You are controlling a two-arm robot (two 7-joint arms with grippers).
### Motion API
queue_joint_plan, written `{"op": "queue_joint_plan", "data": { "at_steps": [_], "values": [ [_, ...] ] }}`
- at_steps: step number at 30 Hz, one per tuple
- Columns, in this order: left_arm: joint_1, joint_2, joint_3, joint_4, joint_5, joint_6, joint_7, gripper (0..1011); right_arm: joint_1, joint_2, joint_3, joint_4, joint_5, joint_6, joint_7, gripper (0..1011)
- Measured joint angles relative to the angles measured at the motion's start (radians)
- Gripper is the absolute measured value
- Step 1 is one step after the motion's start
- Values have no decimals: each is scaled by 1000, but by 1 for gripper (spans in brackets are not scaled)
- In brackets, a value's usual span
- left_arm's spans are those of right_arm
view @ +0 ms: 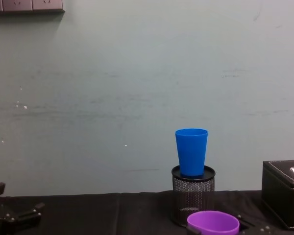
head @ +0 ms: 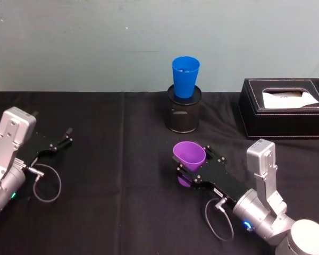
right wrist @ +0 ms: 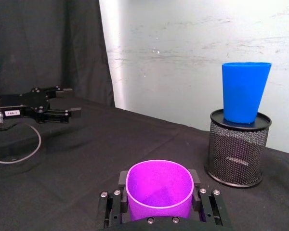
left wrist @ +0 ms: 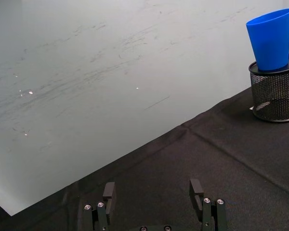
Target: Pick up one cup with a gripper and tap it against the other cup.
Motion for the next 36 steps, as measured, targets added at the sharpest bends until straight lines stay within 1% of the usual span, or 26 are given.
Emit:
{"op": "queue_joint_plan", "data": {
  "at_steps": [5,10,21,25,27,28,29,30,33,36],
  "values": [
    [0,0,0,0,0,0,0,1000,11,-12,5,40,-2,-28,12,723],
    [0,0,0,0,0,0,0,1000,20,-22,9,65,-5,-45,18,723],
    [0,0,0,0,0,0,0,1000,23,-24,11,72,-5,-53,22,726],
    [0,0,0,0,0,0,0,1000,22,-24,11,71,-4,-53,22,798],
    [0,0,0,0,0,0,0,1000,22,-24,11,70,-4,-53,22,864],
    [0,0,0,0,0,0,0,1000,22,-24,11,70,-4,-53,22,875],
    [0,0,0,0,0,0,0,1000,22,-24,11,70,-4,-52,22,931],
    [0,0,0,0,0,0,0,1000,22,-24,11,70,-4,-52,22,931],
    [0,0,0,0,0,0,0,1000,22,-23,10,69,-4,-52,22,1003],
    [0,0,0,0,0,0,0,1000,22,-23,10,69,-4,-51,22,1000]
  ]
}}
